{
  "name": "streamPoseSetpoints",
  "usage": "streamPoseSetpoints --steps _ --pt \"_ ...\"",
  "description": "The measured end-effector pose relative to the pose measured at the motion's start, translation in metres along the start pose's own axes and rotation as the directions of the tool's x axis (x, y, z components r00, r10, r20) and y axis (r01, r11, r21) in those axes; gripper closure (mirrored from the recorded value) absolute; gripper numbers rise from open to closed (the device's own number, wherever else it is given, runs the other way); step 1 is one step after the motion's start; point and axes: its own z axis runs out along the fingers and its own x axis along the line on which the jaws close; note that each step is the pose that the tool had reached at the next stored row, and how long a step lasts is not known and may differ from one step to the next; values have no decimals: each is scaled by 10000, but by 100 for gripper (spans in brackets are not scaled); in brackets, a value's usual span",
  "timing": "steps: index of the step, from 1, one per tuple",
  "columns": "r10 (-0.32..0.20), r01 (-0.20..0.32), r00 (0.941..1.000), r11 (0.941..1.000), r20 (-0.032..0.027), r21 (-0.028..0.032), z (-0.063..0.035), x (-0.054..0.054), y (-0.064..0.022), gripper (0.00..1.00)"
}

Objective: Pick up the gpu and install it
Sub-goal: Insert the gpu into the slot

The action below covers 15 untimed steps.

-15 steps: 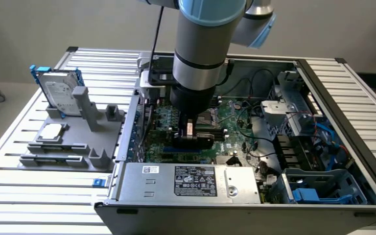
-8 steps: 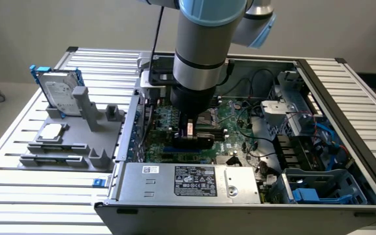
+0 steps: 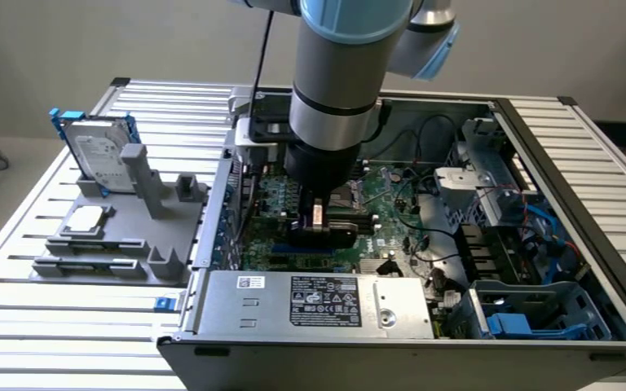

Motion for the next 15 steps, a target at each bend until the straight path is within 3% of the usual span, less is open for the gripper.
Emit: streamPoseSetpoints --steps 15 --pt "111 -111 9999 9999 5 14 28 1 14 73"
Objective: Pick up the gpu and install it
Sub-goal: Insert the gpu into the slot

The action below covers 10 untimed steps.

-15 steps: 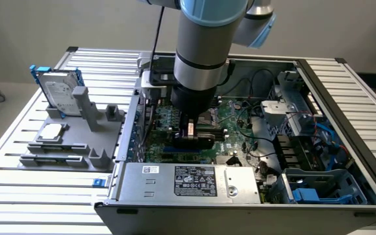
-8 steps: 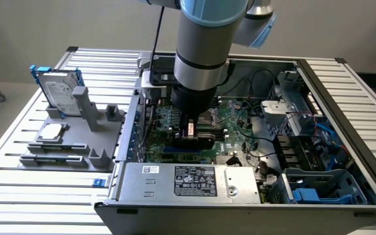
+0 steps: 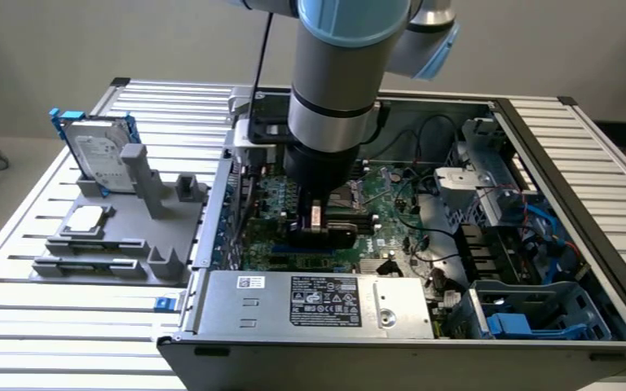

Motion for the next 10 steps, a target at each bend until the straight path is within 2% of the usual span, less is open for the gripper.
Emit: streamPoseSetpoints --steps 10 --pt "28 -28 10000 10000 5 2 17 0 11 73"
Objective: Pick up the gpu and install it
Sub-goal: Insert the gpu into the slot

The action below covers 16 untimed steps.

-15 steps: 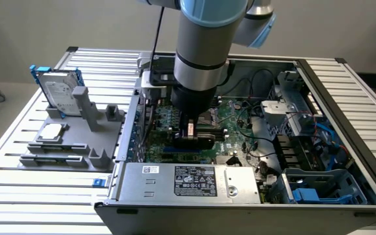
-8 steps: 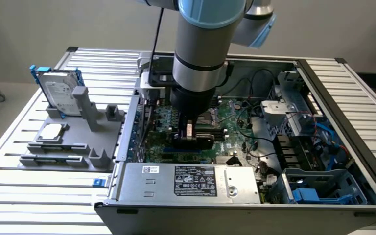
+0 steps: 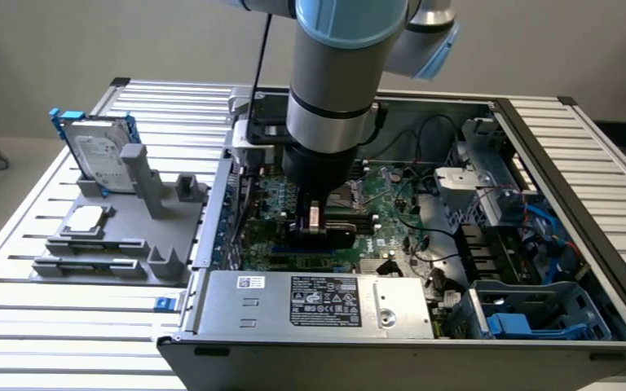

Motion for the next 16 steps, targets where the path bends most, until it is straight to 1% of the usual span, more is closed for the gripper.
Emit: streamPoseSetpoints --steps 16 --pt "64 -64 10000 10000 8 5 5 -1 30 73"
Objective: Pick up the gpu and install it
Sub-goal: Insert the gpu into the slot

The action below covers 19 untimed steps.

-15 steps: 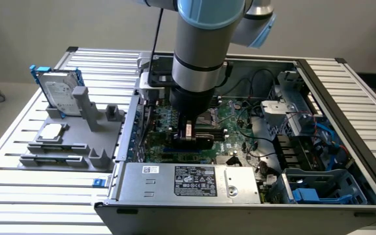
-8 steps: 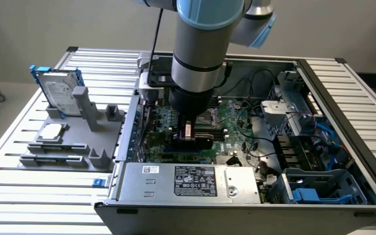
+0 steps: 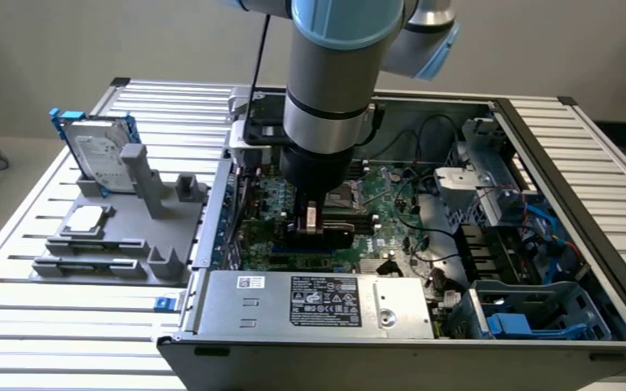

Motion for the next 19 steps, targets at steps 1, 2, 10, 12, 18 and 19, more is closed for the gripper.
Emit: streamPoseSetpoints --steps 1,2,10,12,18,19 --pt "0 0 10000 10000 0 0 0 0 0 73" --pt "0 0 10000 10000 -1 0 0 0 0 73" --pt "20 -20 10000 10000 2 3 9 0 10 73" --pt "46 -46 10000 10000 3 4 12 0 17 73" --pt "73 -73 10000 10000 2 3 31 2 19 73" --pt "74 -74 10000 10000 2 3 33 2 19 73"
